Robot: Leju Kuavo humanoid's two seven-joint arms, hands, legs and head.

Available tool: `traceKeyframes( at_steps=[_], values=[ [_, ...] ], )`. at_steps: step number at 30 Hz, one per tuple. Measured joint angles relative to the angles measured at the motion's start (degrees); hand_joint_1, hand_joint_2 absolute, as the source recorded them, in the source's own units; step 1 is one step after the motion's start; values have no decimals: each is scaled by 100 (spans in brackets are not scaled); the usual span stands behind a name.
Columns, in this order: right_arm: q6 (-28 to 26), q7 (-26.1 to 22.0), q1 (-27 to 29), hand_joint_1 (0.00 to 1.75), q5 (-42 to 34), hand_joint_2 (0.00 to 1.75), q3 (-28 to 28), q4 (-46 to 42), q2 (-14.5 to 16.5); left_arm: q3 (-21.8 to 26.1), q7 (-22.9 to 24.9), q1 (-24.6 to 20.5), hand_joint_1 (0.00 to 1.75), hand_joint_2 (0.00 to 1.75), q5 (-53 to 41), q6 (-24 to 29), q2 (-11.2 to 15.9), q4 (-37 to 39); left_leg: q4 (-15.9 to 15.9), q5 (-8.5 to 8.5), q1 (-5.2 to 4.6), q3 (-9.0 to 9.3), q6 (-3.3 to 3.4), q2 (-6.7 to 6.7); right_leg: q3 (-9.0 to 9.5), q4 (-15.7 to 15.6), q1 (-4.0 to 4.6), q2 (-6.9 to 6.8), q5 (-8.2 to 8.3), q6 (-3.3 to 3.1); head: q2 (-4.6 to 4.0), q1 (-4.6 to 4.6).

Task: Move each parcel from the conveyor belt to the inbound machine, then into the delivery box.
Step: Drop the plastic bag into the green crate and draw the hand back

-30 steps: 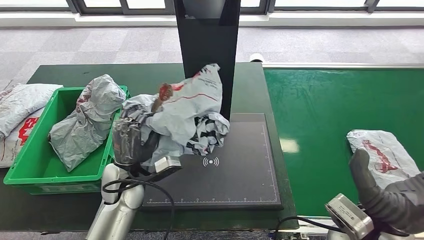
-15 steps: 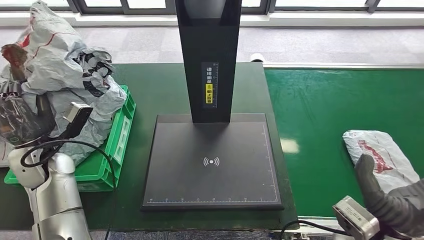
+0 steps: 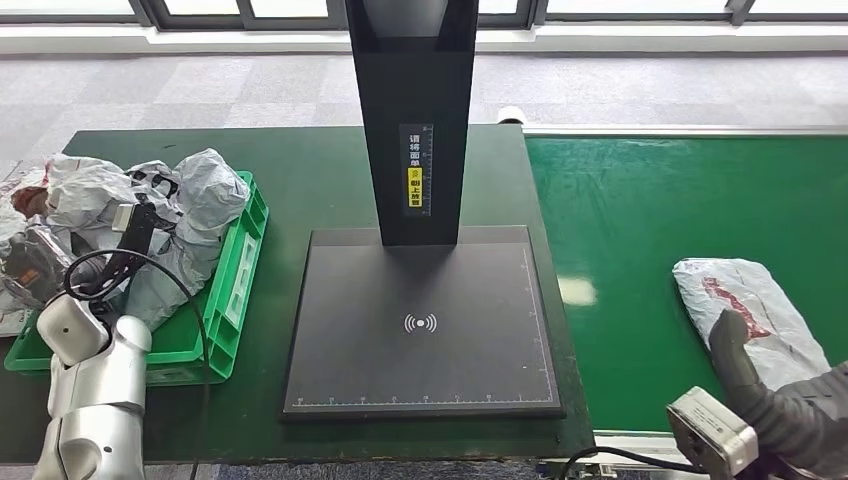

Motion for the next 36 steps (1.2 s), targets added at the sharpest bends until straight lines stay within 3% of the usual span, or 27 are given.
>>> traceKeyframes(
  at_steps=[4, 10, 17, 36],
  values=[
    [0, 31, 3, 0, 59, 175, 0, 0, 0, -317, 266, -177, 175, 175, 0, 2, 185, 930, 1, 0, 0, 0, 0, -1, 2, 0, 0, 0, 2, 1, 1, 1],
    [1, 48, 12, 0, 68, 175, 0, 0, 0, -544, 180, -449, 175, 175, 62, -7, 311, 1716, -2, 1, -5, 5, 1, -12, 13, 0, -5, -18, 0, -1, 0, 2],
    [2, 28, 9, 0, 68, 175, -2, 12, 1, -645, 237, -745, 175, 175, 1, -557, 382, 2448, -17, 12, -10, 31, 3, -20, 43, 0, -11, -32, -1, -1, 0, 2],
    [4, 1, 9, 0, 32, 175, -44, 48, 2, -781, 281, -908, 175, 175, 0, -704, 460, 2913, -29, 18, -15, 80, 0, -21, 89, 0, -15, -32, -1, -2, 0, 2]
  ],
)
